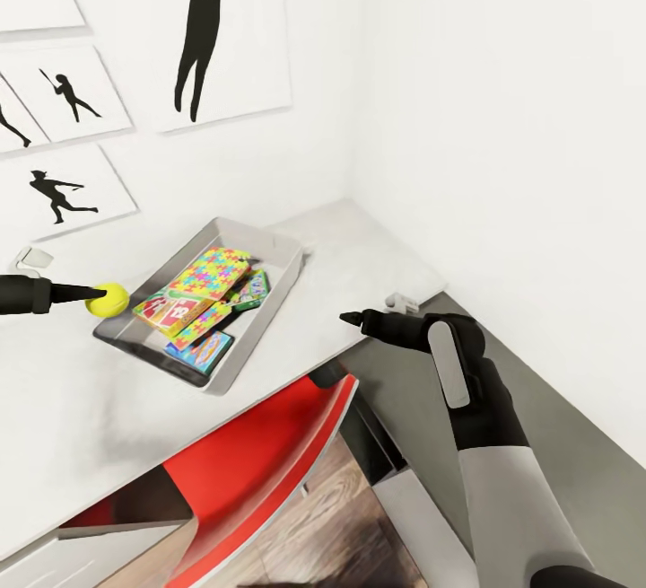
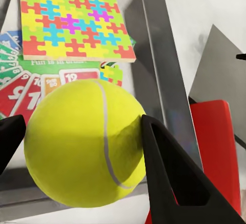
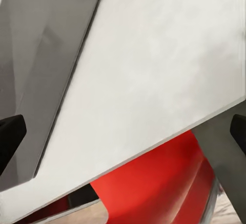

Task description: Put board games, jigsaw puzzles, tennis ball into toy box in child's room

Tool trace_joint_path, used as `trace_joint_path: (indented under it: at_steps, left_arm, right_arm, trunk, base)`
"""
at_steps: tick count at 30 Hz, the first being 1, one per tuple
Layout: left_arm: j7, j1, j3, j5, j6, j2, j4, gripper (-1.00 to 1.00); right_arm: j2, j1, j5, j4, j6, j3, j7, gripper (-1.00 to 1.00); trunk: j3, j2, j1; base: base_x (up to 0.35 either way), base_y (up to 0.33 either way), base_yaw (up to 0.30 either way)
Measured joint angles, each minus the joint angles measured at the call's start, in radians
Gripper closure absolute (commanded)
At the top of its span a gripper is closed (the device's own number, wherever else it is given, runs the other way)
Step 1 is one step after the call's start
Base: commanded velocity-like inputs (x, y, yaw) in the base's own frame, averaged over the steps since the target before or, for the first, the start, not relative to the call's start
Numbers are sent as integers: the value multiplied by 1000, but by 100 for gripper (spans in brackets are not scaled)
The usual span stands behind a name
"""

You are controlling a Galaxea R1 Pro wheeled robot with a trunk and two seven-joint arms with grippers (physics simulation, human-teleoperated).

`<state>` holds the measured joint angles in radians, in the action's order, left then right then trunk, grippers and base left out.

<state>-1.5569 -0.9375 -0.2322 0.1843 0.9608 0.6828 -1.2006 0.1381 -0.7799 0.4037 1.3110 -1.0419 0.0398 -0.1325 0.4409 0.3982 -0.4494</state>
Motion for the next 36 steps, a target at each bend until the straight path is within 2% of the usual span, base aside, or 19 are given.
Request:
trace_joint_path:
  at_steps: [19,21,27,36]
  left_arm:
    - [9,0,10,2,1,-3,0,100]
    - [24,0,13,2,1,-7,0,100]
    - [122,0,13,1,1,-17,2,100]
    - [165,0,18,3,2,-18,8,100]
  right_arm:
    - [-1,0,0,1,0,0,-1,-100]
    - [-1,0,0,2,0,0,-2,-100]
    - [-1,0,-1,2,0,0,-38,-100]
    - [-1,0,-2,2,0,-1,-49,-100]
  trunk:
    - [0,0,0]
    - [0,0,0]
    - [0,0,0]
    - [0,0,0]
  base:
    - [0,2,0]
    - [0,0,0]
    - [0,0,0]
    - [0,0,0]
